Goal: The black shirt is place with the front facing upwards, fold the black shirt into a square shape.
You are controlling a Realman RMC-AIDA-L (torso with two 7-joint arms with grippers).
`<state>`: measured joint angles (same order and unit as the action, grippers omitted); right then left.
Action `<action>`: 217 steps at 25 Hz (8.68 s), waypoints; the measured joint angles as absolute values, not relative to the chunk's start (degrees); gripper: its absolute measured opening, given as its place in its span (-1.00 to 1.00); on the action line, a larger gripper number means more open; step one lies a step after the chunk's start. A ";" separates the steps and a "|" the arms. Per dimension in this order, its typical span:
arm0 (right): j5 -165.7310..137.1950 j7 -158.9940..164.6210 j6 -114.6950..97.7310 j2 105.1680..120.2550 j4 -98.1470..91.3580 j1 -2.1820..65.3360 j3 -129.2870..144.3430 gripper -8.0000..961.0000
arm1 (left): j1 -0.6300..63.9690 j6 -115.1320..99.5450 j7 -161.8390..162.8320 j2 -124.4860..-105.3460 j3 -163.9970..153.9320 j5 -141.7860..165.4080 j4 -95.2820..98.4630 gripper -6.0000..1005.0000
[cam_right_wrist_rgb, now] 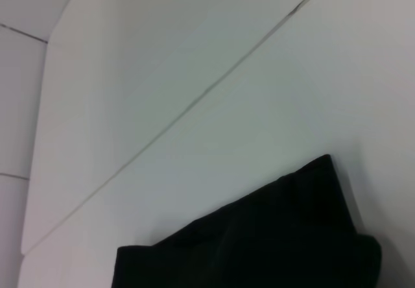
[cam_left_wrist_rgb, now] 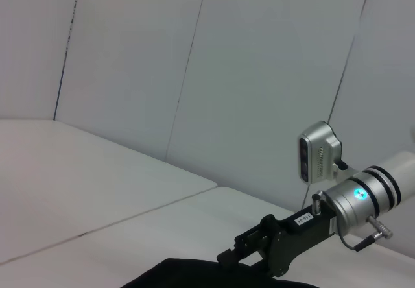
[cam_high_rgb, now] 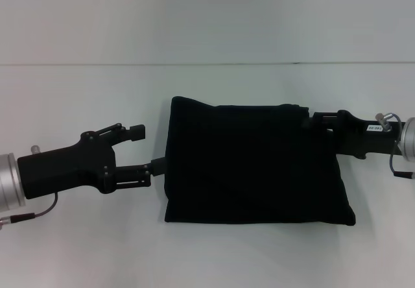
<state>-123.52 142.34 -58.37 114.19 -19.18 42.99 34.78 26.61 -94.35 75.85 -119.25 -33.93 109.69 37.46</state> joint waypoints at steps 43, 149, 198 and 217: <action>-104.33 111.94 -41.45 118.73 -19.73 45.14 36.20 -0.93 | 27.60 -96.67 75.42 -119.53 -33.93 109.23 36.97 0.89; -109.81 51.15 -85.79 117.24 -26.02 20.38 34.10 0.96 | 49.38 -45.00 132.85 -121.55 -52.65 118.62 20.48 -0.44; -109.42 46.88 -82.63 119.65 -25.93 24.99 22.38 0.96 | 28.37 -83.91 83.91 -118.47 -33.99 100.11 35.69 0.31; -111.79 40.23 -80.55 119.80 -20.97 21.26 24.12 0.96 | 16.87 -90.99 62.95 -121.49 -36.12 109.32 32.99 0.87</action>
